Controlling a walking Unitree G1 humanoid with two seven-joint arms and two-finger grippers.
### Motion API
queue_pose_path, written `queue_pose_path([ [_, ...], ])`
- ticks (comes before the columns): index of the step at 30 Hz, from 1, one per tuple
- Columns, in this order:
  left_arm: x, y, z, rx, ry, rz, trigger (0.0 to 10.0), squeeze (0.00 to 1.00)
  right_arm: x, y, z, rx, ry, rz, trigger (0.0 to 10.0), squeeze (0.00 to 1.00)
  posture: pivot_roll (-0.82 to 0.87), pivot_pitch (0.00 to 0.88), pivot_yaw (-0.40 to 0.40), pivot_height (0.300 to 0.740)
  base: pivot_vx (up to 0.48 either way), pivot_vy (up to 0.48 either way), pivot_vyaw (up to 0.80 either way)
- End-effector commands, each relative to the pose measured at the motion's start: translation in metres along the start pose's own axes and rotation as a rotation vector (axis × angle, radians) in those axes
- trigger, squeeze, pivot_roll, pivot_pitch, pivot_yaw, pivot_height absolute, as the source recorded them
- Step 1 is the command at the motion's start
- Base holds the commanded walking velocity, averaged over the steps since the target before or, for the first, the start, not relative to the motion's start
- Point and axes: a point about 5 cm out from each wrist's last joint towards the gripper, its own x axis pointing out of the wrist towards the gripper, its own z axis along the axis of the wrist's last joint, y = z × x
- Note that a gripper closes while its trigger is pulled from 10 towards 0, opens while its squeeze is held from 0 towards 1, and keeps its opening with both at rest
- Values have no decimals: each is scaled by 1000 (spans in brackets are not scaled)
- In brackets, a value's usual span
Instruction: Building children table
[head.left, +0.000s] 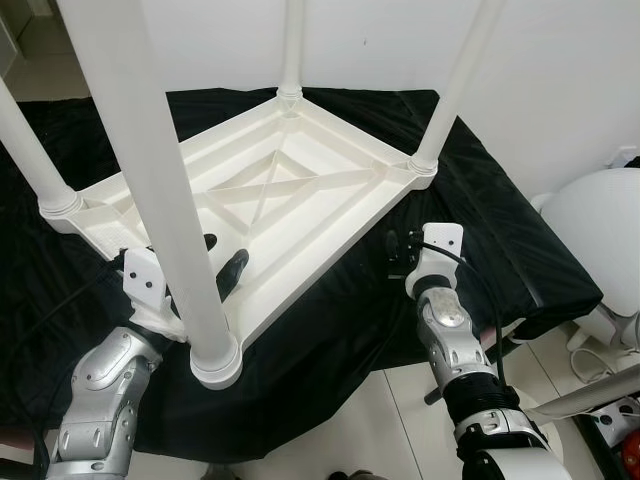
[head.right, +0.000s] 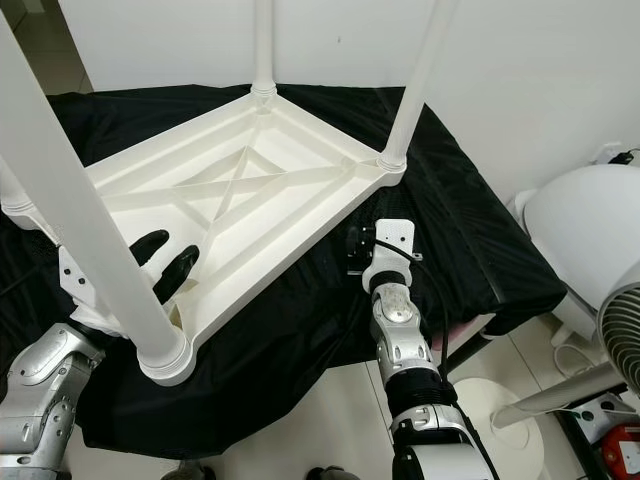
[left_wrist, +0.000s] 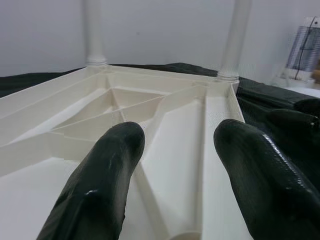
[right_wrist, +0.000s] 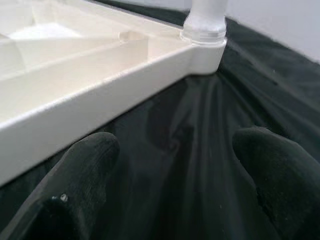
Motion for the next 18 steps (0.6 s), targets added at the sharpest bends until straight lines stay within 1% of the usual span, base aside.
queue_pose_path([
  [1,-2,-17,1,-21,3,-223,10000,0,2,0,-4,7,24,-2,10000,0,99,83,-16,740,0,0,0],
  [7,-5,-26,8,-34,-2,-264,10000,0,10,3,-4,11,46,36,10000,0,113,87,-23,740,0,0,0],
  [12,-8,-29,12,-22,-2,-285,10000,0,18,10,-2,21,62,124,10000,0,130,92,-35,740,0,0,0],
  [13,-8,-29,12,-22,-2,-285,10000,0,18,10,-2,21,62,124,10000,0,130,92,-35,740,0,0,0],
  [16,-9,-31,16,-14,-10,-282,10000,0,23,16,-1,-2,89,195,10000,0,145,98,-47,740,0,0,0],
  [18,-9,-32,17,-15,-12,-281,10000,0,23,16,-1,-10,89,205,10000,0,146,99,-48,740,0,0,0],
])
